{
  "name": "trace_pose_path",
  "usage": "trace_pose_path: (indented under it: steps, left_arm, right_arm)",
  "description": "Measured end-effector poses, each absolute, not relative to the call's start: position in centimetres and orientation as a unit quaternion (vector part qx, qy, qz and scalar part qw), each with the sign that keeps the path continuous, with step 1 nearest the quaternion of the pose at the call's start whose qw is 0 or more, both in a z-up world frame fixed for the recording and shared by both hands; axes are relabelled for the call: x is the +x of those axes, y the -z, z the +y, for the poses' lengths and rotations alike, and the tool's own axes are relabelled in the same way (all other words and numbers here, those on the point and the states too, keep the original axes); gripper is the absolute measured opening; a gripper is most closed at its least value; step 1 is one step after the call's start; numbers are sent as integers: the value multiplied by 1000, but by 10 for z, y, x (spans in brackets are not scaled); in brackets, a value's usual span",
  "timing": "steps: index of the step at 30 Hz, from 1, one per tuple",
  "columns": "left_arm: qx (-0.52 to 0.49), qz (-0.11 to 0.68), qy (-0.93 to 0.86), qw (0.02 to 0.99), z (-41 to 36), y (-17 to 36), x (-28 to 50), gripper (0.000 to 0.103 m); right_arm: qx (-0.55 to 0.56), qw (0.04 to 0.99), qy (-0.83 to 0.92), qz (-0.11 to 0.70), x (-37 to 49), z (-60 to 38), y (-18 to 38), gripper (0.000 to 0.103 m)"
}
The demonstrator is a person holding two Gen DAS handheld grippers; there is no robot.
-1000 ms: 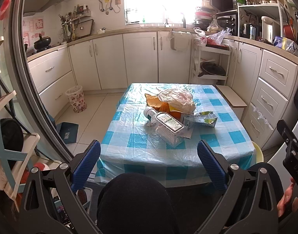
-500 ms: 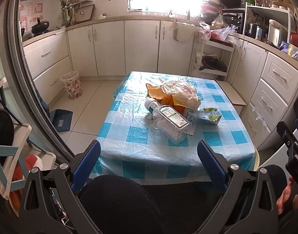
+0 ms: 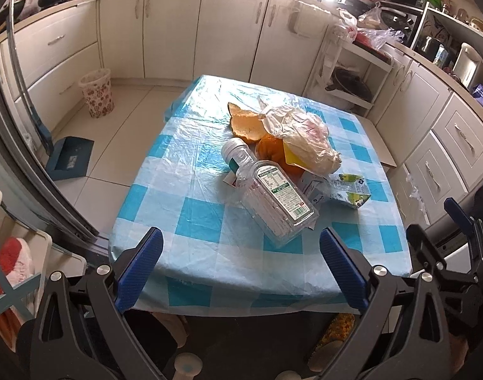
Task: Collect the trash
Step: 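Grasp the clear plastic bottle with the left gripper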
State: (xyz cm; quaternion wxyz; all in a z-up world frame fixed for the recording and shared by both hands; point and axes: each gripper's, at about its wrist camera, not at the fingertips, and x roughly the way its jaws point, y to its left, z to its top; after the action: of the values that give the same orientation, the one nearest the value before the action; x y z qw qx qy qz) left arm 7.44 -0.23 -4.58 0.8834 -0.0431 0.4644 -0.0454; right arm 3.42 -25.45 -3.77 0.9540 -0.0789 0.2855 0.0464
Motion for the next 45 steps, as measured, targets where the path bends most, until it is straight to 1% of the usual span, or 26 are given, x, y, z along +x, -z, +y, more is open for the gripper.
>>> trace_pose_path:
  steps: [3, 6, 12, 18, 23, 30, 33, 36, 38, 39, 41, 45]
  left_arm:
    - [-50, 482, 48, 874, -13, 58, 94, 95]
    - [-45, 494, 47, 867, -27, 69, 114, 95]
    - [-44, 524, 35, 850, -49, 96, 149, 95]
    - [-28, 529, 9, 848, -62, 112, 170, 95]
    - [-17, 541, -6, 841, -59, 123, 178, 95]
    - [1, 550, -10, 835, -41, 123, 180, 95]
    - [9, 552, -7, 834, -34, 120, 183, 91]
    - [30, 550, -2, 835, -34, 118, 188, 82]
    - [38, 550, 6, 834, -35, 117, 189, 70]
    - [39, 550, 11, 835, -35, 116, 189, 67]
    - [35, 546, 17, 837, -32, 116, 189, 56]
    - [28, 537, 25, 843, -27, 115, 185, 54]
  right_arm:
    - [-115, 945, -55, 303, 50, -256, 50, 97]
    - [-121, 941, -66, 309, 64, -264, 54, 97]
    - [-58, 943, -75, 320, 88, -283, 58, 97]
    - [-19, 940, -89, 328, 97, -287, 57, 97]
    - [0, 943, -90, 321, 102, -289, 50, 97]
    - [24, 944, -101, 313, 109, -285, 43, 97]
    - [22, 942, -107, 317, 111, -281, 45, 97]
    - [12, 939, -107, 328, 113, -275, 50, 97]
    - [6, 935, -107, 338, 115, -273, 55, 97]
    - [6, 933, -109, 343, 116, -272, 57, 97]
    - [15, 930, -120, 347, 117, -272, 59, 96]
    - [33, 922, -151, 355, 120, -265, 63, 96]
